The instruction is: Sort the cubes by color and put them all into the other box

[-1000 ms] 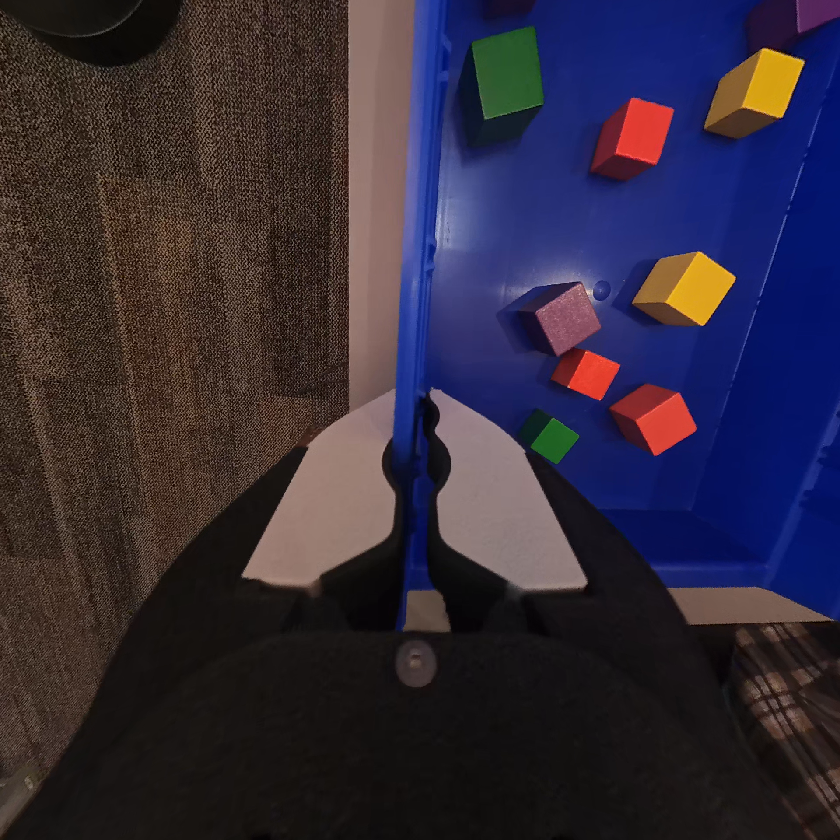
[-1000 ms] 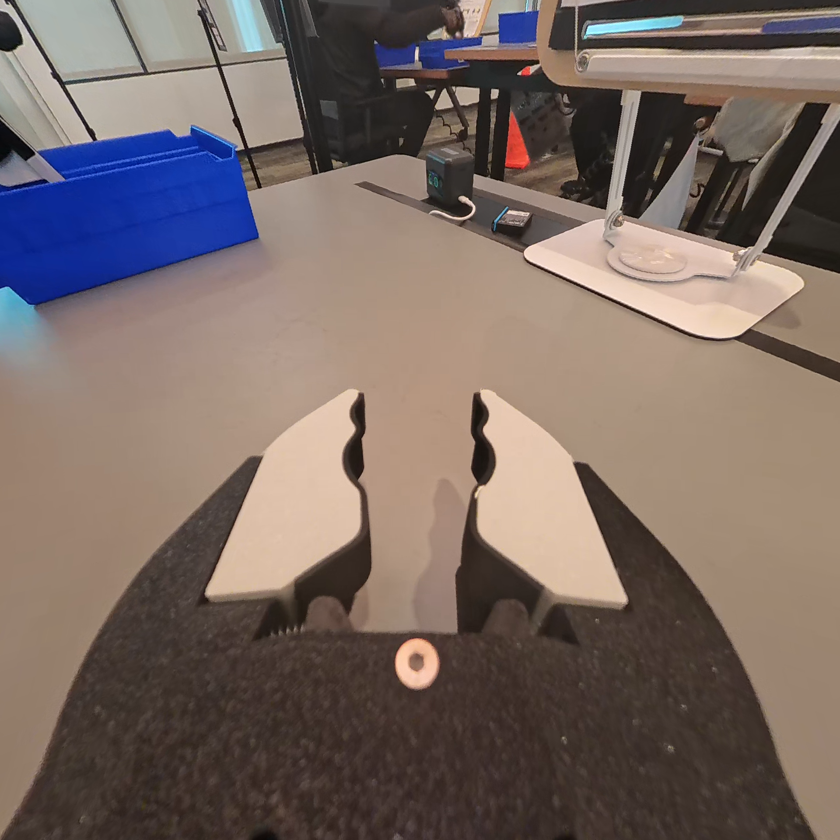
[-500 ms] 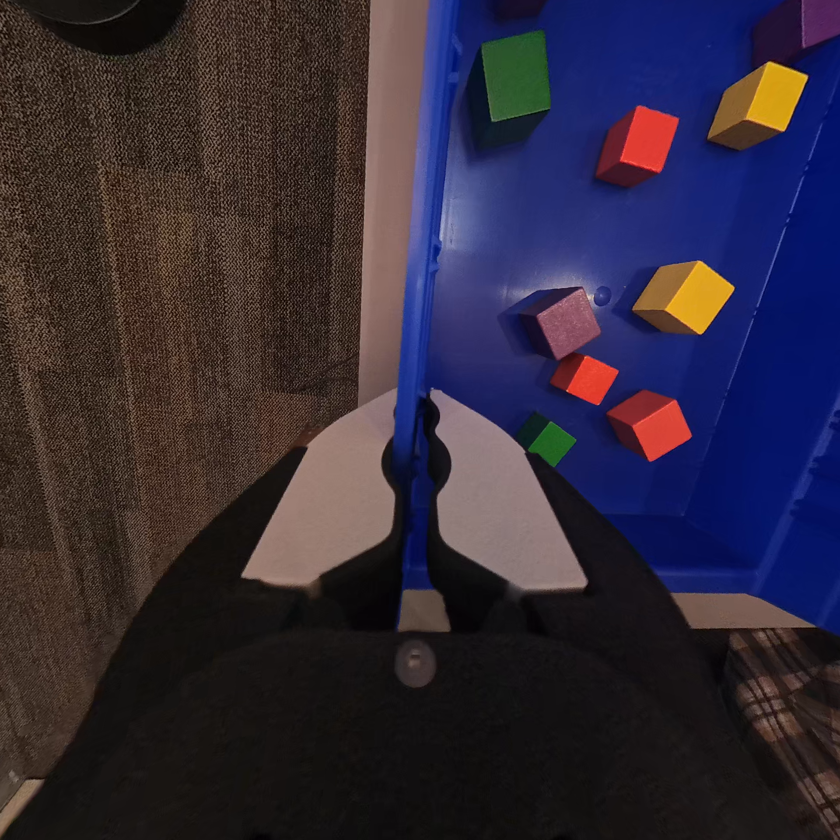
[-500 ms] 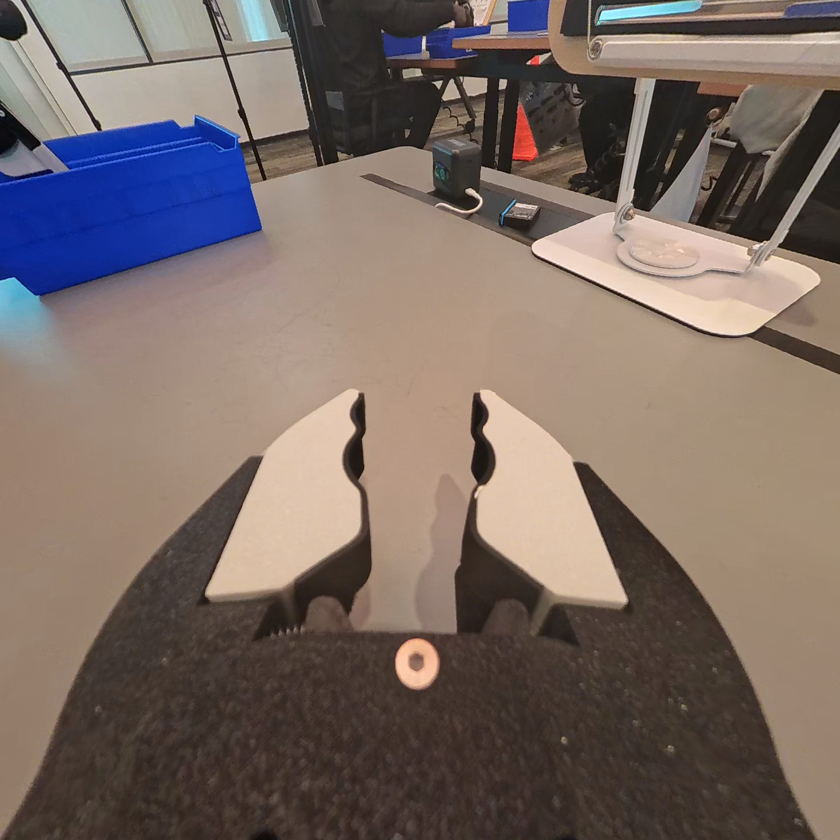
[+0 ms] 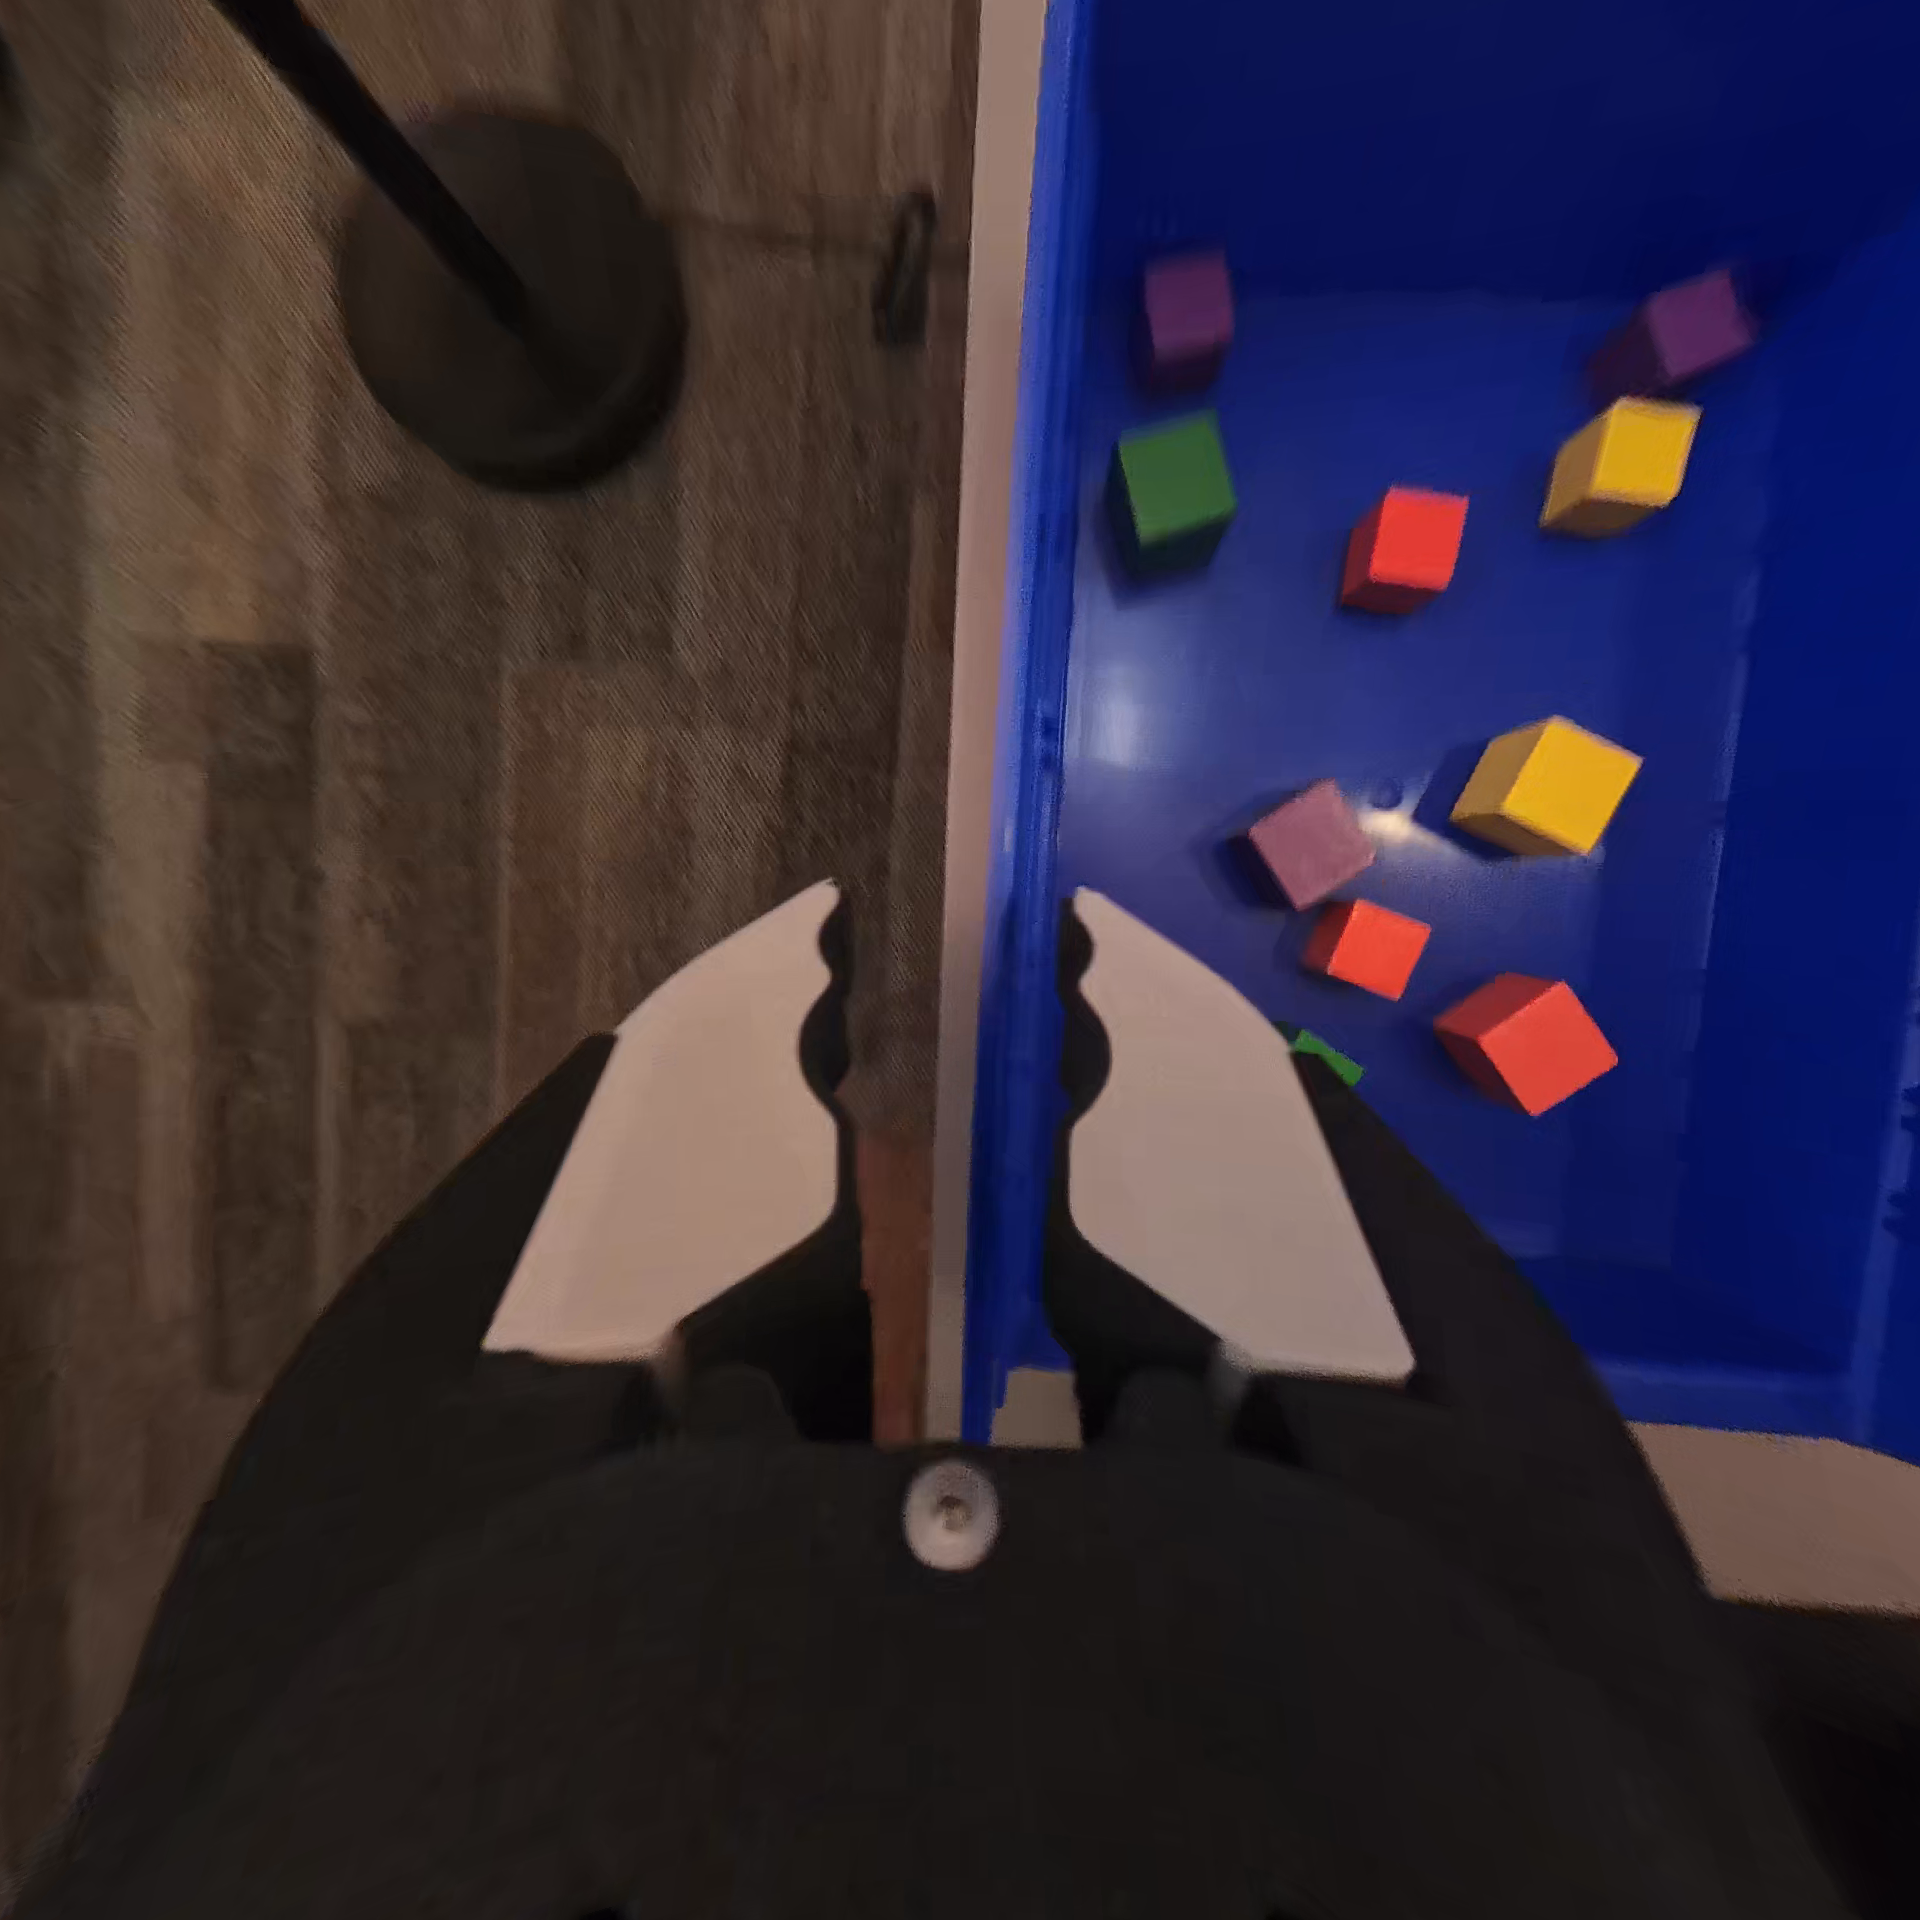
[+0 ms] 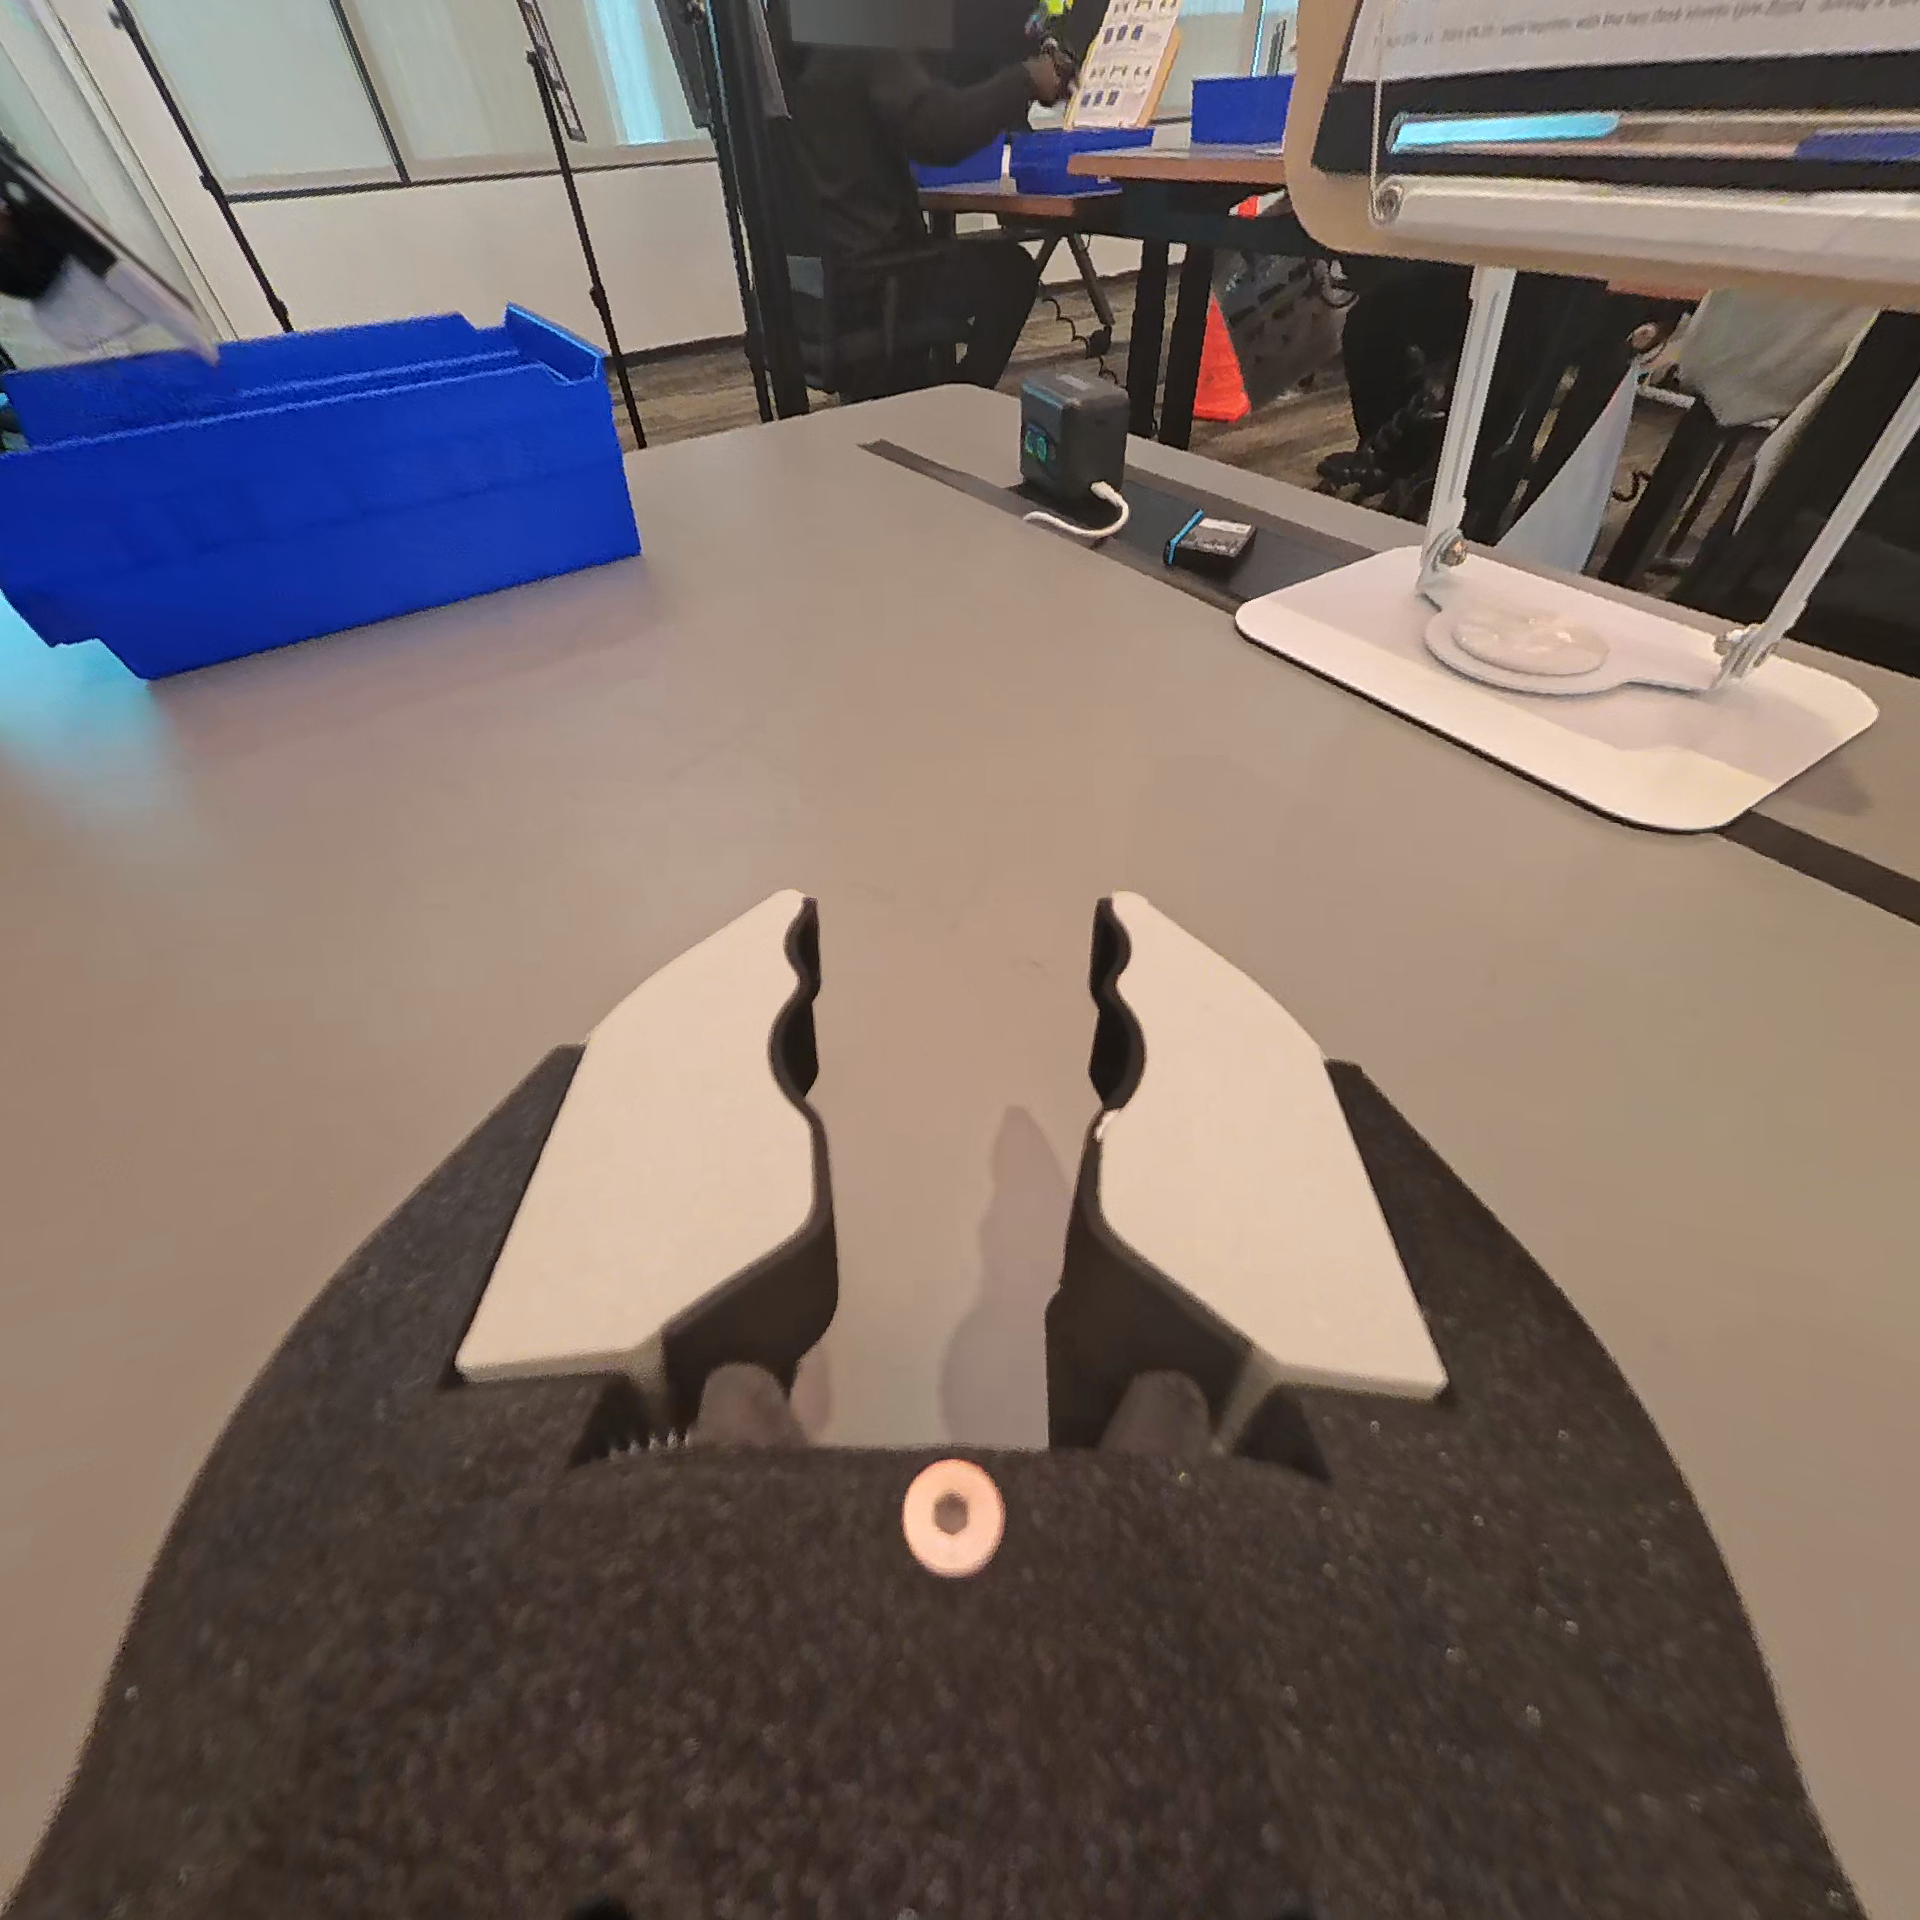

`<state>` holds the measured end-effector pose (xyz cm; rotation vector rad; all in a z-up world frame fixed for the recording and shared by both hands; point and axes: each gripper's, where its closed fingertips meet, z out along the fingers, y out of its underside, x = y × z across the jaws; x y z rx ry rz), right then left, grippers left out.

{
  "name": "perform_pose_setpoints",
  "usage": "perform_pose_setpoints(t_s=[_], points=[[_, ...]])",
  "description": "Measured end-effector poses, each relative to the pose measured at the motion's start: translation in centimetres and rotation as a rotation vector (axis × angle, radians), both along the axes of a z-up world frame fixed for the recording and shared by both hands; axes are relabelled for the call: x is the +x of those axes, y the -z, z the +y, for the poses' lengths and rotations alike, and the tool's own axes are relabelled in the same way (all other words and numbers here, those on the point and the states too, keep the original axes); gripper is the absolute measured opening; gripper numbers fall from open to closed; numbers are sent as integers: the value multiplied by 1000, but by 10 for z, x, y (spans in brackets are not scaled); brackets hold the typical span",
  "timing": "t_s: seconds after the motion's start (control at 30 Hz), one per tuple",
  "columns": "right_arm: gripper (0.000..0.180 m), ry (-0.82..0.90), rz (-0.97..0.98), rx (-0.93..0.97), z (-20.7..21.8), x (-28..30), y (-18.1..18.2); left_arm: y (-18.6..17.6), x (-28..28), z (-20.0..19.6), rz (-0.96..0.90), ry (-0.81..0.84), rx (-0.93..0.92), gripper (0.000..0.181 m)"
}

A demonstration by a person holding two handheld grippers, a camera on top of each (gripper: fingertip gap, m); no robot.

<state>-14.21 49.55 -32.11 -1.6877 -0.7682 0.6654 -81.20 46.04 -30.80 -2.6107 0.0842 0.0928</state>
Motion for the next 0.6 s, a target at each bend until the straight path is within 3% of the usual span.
perform_pose_setpoints(t_s=[0.13, 0.2, 0.43, 0.6], points=[[50, -13, 17, 5, -1, -1, -3, -50, 33, 18, 70, 149, 175, 66], [50, -15, 9, 2, -1, -2, -1, -52, 64, 18, 66, 226, 147, 67], [50, -34, -18, 5, -5, -4, 1, 2, 137, 18, 190, 512, -15, 59], [49, -34, -17, 2, -5, -1, 1, 36, 144, 26, 125, 541, -55, 58]])
